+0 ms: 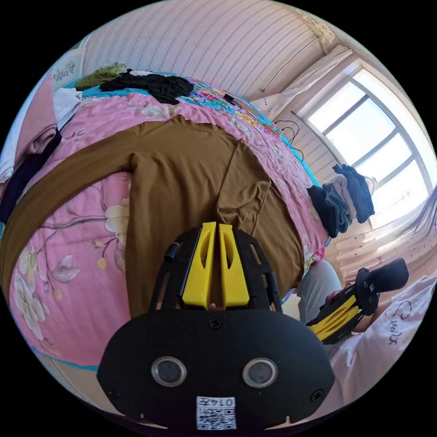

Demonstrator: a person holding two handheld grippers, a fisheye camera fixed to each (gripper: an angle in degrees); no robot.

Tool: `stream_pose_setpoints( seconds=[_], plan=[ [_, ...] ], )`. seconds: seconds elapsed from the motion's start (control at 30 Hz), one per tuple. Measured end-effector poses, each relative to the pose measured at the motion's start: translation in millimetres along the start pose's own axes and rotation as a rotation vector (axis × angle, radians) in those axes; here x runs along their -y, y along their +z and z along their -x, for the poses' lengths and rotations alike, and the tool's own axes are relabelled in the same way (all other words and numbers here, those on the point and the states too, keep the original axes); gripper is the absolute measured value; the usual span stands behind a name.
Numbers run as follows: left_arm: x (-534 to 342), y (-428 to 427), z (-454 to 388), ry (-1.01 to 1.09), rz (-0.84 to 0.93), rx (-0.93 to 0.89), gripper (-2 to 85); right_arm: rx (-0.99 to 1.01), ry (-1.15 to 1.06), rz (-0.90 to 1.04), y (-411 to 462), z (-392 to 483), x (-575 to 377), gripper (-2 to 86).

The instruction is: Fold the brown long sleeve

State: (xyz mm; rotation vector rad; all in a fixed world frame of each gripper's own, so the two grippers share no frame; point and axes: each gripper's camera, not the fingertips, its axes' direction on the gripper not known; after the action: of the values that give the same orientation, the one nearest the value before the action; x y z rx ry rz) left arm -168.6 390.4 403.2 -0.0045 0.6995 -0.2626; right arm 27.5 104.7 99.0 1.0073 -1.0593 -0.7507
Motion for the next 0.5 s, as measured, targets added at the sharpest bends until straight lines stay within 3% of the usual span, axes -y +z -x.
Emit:
stream_pose_setpoints(
  seconds=[0.27,0.5],
  plan=[
    [-31.6,-68.6,-53.8,0.146,0.083,0.138,0.4,-0.056,-0.076,0.182,104.8,26.8,-48.7,4.2],
    [-51.7,-6.7,-139.6,0.330,0.249,0.229,6.8,0.037,0.147,0.137,132.1,-40.2,-91.7,2.5]
  ],
)
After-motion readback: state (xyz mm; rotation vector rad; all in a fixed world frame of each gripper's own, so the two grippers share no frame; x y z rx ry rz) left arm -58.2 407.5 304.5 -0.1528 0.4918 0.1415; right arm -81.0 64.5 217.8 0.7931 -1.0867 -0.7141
